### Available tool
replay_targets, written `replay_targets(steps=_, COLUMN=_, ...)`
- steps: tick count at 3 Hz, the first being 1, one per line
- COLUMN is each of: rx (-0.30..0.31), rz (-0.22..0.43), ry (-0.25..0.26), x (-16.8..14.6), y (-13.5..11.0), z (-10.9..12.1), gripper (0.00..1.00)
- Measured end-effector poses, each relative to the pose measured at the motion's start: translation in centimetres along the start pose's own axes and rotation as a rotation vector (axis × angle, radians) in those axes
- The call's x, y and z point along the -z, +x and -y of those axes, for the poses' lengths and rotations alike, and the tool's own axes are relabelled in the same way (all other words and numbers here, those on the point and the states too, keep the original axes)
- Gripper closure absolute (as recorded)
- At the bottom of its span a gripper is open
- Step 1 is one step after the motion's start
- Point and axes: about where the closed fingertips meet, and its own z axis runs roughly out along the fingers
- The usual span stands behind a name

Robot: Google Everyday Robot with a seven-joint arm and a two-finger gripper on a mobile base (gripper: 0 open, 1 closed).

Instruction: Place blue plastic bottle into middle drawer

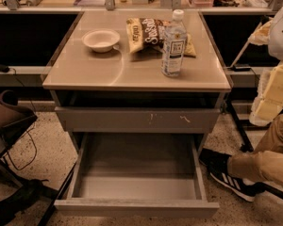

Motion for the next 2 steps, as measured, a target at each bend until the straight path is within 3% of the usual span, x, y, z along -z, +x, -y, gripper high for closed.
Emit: replay_targets(steps=2, rx=0.011, rz=0.013, ry=0.005, x=0.0, y=-0.1, z=1.1, gripper=0.0)
